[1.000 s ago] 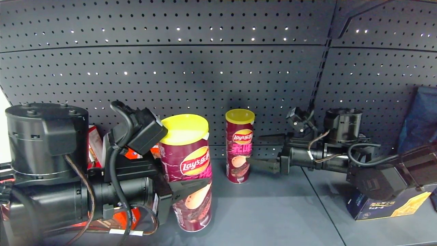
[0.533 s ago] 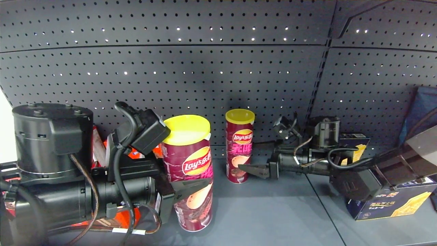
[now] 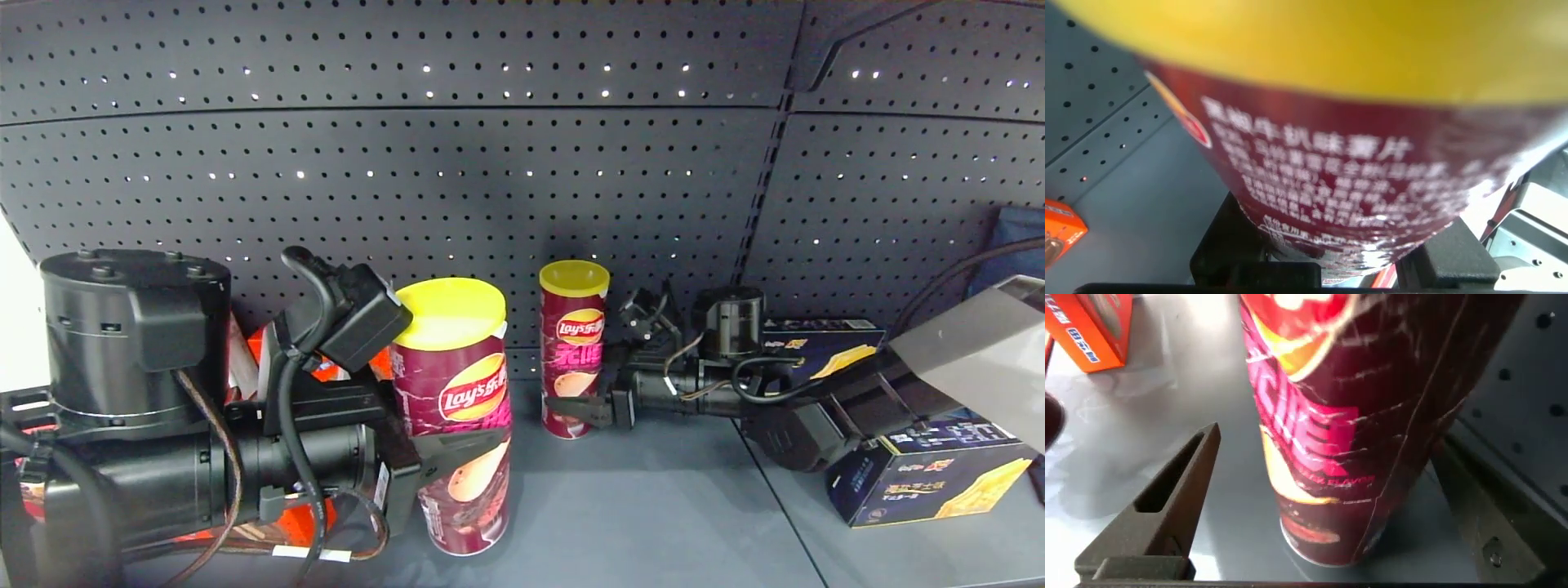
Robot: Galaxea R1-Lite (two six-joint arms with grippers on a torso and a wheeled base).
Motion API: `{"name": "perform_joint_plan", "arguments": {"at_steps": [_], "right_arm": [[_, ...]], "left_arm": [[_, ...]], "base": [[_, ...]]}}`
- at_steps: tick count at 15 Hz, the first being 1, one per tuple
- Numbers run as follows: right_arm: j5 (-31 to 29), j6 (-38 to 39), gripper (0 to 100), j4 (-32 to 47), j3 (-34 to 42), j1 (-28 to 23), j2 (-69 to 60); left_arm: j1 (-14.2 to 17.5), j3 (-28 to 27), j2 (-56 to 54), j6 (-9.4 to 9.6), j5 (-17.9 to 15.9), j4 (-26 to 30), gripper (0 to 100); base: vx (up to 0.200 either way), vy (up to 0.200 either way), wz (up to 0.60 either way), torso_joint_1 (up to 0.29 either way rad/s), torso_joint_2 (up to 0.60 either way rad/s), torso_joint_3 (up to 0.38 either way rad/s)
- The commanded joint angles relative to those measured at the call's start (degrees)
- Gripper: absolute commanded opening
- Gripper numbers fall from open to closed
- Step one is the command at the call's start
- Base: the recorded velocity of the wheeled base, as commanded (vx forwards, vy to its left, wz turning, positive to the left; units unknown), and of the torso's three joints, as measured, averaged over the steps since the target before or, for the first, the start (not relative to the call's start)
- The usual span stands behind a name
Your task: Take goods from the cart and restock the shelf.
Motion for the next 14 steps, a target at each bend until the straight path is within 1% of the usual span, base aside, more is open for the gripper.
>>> {"name": "perform_joint_plan", "arguments": {"at_steps": [1,4,5,6,11,14], "right_arm": [[0.1,0.0,100,0.0,-0.8,0.0,1.2],[0.3,0.1,100,-0.1,-1.5,0.0,2.1],[1.8,0.1,100,-0.7,-1.8,0.0,3.0],[3.7,0.1,0,-1.9,-2.0,0.0,3.6],[3.1,0.5,0,-2.4,-1.7,0.7,3.5],[3.0,0.5,0,-2.5,1.4,0.8,0.2]], "left_arm": [[0.0,0.0,0.1,-0.01,0.0,0.0,0],[0.0,0.0,0.1,-0.01,0.0,-0.1,0],[0.0,0.1,0.1,-0.01,0.0,-0.1,0],[0.0,0.2,0.1,-0.01,0.1,-0.1,0],[0.0,0.4,0.0,-0.01,0.1,-0.1,0],[0.0,0.3,0.0,-0.01,0.1,-0.1,0]], "base": [[0.0,0.0,0.0,0.0,0.0,0.0],[0.0,0.0,0.0,0.0,0.0,0.0],[0.0,0.0,0.0,0.0,0.0,0.0],[0.0,0.0,0.0,0.0,0.0,0.0],[0.0,0.0,0.0,0.0,0.0,0.0],[0.0,0.0,0.0,0.0,0.0,0.0]]}}
